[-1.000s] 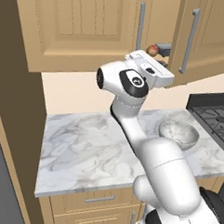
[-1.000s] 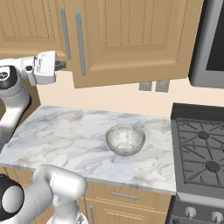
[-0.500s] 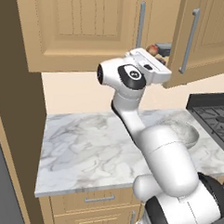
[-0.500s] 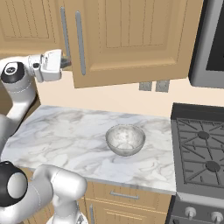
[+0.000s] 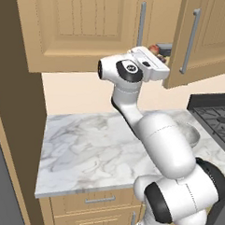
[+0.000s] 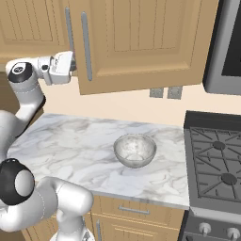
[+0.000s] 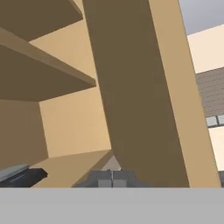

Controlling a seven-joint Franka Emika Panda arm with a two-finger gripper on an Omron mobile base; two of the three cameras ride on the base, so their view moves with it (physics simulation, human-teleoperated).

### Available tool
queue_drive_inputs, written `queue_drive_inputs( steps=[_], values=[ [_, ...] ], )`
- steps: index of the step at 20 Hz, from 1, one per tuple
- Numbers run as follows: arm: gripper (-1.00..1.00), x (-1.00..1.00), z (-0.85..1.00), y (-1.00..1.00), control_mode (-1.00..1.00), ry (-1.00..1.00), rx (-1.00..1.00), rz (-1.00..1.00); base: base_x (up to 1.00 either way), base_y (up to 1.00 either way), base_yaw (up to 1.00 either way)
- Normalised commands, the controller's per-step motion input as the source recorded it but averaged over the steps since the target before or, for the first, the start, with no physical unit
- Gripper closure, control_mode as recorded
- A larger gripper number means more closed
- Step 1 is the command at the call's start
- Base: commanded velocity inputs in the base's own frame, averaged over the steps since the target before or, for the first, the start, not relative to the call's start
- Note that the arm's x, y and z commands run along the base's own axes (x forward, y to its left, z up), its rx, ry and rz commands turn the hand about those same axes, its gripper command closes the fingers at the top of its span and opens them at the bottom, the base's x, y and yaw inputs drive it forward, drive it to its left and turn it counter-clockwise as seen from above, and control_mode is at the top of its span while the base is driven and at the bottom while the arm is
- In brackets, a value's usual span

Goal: Open the cabinet. Pick the kiwi and peach from the cabinet and place them into the bowl. Then close the cabinet.

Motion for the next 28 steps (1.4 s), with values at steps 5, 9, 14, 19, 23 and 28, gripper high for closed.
queue_drive_inputs(
  steps=[5,9,14,19,23,28],
  values=[
    [1.0,0.0,0.0,-0.4,-1.0,0.0,0.0,-0.08,0.0,0.0,0.0],
    [1.0,0.0,0.0,-0.47,-1.0,0.0,0.0,-0.1,0.0,0.0,0.0],
    [1.0,-0.39,0.0,-0.49,-1.0,-0.02,-0.01,-0.14,0.0,0.0,0.0],
    [1.0,-0.68,0.0,-0.53,-1.0,-0.02,0.0,-0.16,0.0,0.0,0.0],
    [1.0,-0.6,0.0,-0.58,-1.0,-0.04,0.0,-0.14,0.0,0.0,0.0],
    [1.0,-0.61,0.0,-0.62,-1.0,-0.05,-0.02,-0.09,0.0,0.0,0.0]
  ],
)
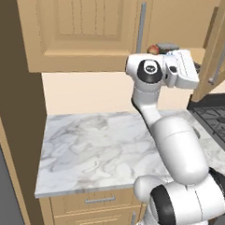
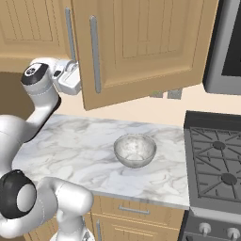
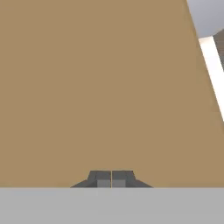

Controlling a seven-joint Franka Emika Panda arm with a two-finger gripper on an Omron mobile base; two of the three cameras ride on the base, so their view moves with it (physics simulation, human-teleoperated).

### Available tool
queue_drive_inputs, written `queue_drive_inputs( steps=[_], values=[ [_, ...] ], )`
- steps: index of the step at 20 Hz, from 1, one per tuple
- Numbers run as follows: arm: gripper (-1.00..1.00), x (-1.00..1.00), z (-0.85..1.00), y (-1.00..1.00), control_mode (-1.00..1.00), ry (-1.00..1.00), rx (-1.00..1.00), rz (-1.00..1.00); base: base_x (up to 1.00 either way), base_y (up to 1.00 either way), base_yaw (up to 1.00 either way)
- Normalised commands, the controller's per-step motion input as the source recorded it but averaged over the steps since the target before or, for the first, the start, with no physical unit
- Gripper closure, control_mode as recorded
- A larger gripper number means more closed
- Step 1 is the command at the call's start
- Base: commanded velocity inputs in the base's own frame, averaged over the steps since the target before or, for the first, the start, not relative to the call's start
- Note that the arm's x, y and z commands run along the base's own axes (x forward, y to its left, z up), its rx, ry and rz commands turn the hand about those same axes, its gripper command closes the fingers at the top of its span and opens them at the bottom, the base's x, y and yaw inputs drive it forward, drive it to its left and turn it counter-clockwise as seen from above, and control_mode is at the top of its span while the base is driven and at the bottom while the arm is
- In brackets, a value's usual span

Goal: Open the cabinet. Pick the kiwi and peach from the cabinet and place them into the bowl. Then close the cabinet.

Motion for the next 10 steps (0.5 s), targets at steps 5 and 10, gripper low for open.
queue_drive_inputs(
  steps=[5,10],
  values=[
    [1.0,-0.58,0.0,-0.66,-1.0,0.0,-0.01,-0.08,0.0,0.0,0.0],
    [1.0,-0.53,0.0,-0.68,-1.0,0.0,0.0,-0.08,0.0,0.0,0.0]
  ],
)
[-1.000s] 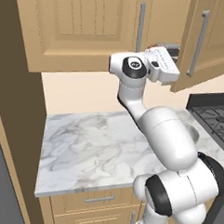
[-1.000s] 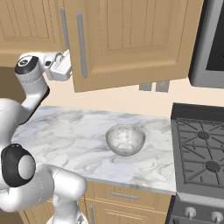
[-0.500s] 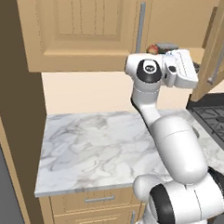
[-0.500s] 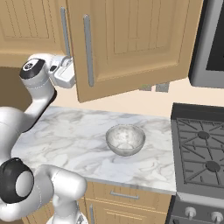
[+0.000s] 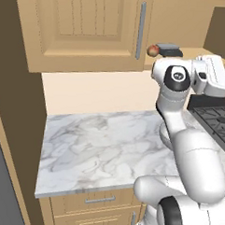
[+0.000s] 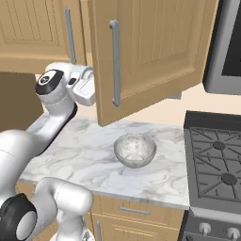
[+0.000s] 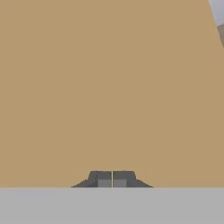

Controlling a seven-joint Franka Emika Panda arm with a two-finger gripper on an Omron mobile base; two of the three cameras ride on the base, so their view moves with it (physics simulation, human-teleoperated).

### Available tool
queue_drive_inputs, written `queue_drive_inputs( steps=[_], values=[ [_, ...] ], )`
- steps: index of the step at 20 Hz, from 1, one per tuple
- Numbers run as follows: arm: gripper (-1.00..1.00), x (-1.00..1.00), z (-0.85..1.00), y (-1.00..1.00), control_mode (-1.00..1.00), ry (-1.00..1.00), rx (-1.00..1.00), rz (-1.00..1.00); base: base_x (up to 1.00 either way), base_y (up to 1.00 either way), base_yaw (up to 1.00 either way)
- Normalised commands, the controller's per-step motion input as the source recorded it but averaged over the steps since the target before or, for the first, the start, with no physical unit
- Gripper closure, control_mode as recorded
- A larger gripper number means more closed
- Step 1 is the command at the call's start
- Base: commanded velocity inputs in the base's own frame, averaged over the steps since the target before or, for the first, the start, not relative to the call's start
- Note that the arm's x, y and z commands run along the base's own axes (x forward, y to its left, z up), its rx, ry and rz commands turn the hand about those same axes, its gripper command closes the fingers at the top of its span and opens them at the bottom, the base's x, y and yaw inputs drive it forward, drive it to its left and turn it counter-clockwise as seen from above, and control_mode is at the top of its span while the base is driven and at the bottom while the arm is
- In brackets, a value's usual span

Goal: Open the cabinet. Pick the kiwi and peach from the cabinet and place them into the bowl. Then close the cabinet.

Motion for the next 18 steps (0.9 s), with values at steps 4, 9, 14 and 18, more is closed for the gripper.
queue_drive_inputs(
  steps=[4,9,14,18],
  values=[
    [1.0,-0.29,0.0,-0.6,-1.0,0.0,0.0,-0.07,0.0,0.0,0.0],
    [1.0,0.0,-0.01,-0.52,-1.0,0.0,-0.01,0.0,0.0,0.0,0.0],
    [1.0,0.0,-0.02,-0.43,-1.0,0.0,-0.02,0.0,0.0,0.0,0.0],
    [1.0,0.0,-0.05,-0.36,-1.0,0.0,-0.01,0.0,0.0,0.0,0.0]
  ],
)
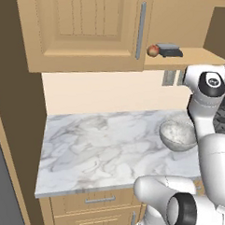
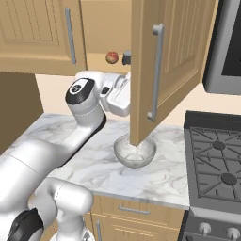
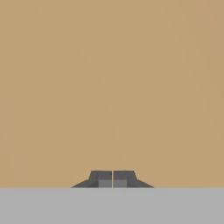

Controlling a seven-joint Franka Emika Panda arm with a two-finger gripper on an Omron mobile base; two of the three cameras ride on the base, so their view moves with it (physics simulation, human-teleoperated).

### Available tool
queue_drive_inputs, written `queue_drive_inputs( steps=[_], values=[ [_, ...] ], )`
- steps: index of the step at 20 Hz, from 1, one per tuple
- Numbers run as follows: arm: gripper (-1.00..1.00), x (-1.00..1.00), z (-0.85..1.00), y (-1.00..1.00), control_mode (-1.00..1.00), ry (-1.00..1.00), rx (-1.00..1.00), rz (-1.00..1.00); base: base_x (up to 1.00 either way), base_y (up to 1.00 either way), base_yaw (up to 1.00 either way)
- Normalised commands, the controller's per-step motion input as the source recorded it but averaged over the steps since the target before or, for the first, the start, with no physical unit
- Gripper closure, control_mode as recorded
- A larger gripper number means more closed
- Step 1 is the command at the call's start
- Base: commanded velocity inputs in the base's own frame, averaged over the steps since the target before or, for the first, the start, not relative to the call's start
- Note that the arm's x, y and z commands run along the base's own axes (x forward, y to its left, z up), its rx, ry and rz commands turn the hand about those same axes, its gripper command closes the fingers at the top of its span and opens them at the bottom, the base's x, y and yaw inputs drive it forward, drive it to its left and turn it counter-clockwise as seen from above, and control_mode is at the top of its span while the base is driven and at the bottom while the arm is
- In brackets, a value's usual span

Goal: Open the cabinet. Pick the kiwi and peach from the cabinet and place them into the bowl. Then close the cabinet.

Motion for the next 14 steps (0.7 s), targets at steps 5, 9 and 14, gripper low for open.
queue_drive_inputs(
  steps=[5,9,14],
  values=[
    [1.0,0.0,-0.08,-0.25,-1.0,0.0,-0.01,0.0,0.0,0.0,0.0],
    [1.0,0.0,-0.02,-0.08,-1.0,0.0,-0.02,0.0,0.0,0.0,0.0],
    [1.0,0.04,0.0,0.0,-1.0,0.01,0.0,0.04,0.0,0.0,0.0]
  ],
)
